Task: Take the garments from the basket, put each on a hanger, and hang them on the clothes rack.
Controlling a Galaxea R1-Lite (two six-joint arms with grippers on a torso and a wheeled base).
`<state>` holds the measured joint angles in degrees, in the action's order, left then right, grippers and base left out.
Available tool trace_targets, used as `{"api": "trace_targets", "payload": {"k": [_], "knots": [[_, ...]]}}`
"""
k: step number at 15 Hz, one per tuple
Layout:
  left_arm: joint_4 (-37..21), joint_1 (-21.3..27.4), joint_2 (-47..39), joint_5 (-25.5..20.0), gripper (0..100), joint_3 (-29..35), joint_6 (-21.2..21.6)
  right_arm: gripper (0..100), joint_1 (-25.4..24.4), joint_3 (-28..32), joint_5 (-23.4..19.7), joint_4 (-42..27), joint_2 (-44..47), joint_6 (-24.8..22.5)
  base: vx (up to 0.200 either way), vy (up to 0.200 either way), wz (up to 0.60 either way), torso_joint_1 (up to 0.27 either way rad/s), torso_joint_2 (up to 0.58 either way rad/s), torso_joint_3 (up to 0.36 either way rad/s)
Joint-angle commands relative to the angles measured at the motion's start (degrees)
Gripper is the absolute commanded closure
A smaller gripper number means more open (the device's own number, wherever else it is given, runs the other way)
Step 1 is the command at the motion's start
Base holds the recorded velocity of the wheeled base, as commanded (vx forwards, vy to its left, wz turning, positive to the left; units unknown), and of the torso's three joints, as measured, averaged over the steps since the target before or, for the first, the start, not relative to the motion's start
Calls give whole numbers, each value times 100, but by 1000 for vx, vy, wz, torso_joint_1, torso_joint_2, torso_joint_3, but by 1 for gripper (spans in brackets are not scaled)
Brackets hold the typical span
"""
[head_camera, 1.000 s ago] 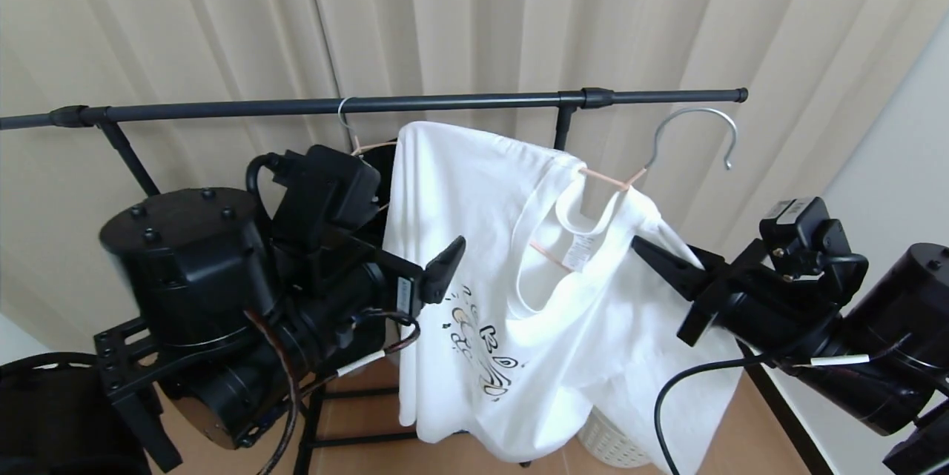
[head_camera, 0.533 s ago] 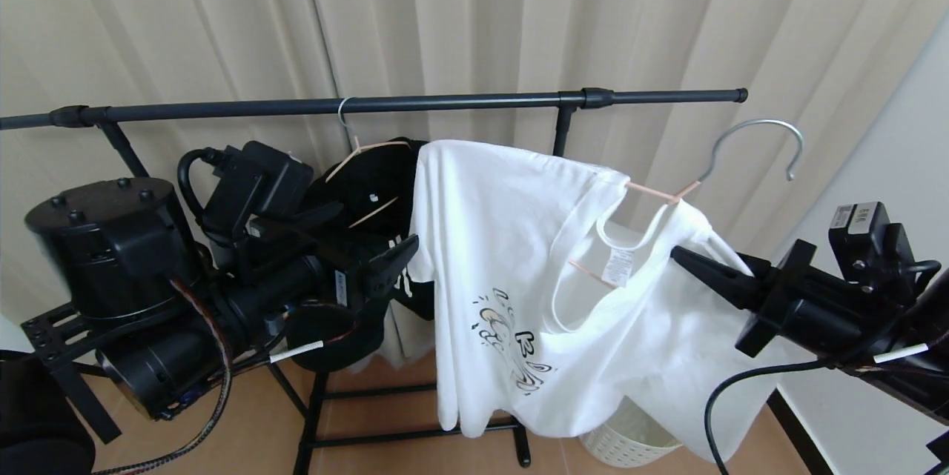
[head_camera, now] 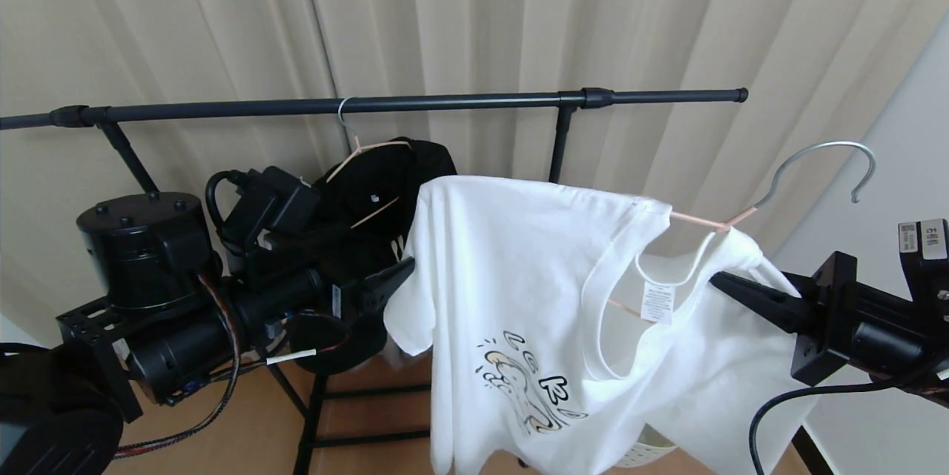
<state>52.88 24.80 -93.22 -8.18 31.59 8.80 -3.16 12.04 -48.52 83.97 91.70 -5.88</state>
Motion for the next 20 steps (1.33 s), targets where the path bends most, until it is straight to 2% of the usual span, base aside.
{"api": "trace_targets", "payload": {"k": [1, 5, 8, 13, 20], "knots": [[3, -1, -82, -52, 0, -12, -1, 100, 78, -53, -70, -3, -82, -1, 0, 0, 0, 0, 0, 0], [3, 131, -144, -70, 0, -21, 8, 100, 78, -53, -70, -12, -108, 8, 0, 0, 0, 0, 0, 0], [12, 166, -126, -439, 0, -135, 8, 100, 78, -9, -70, -12, -91, 51, 0, 0, 0, 0, 0, 0], [38, 148, 23, -448, 0, -416, 16, 100, 175, 61, -70, -12, -56, 122, 0, 0, 0, 0, 0, 0], [38, 280, -548, -430, 0, 102, -19, 100, 158, -35, -70, -3, -135, 122, 0, 0, 0, 0, 0, 0]]}}
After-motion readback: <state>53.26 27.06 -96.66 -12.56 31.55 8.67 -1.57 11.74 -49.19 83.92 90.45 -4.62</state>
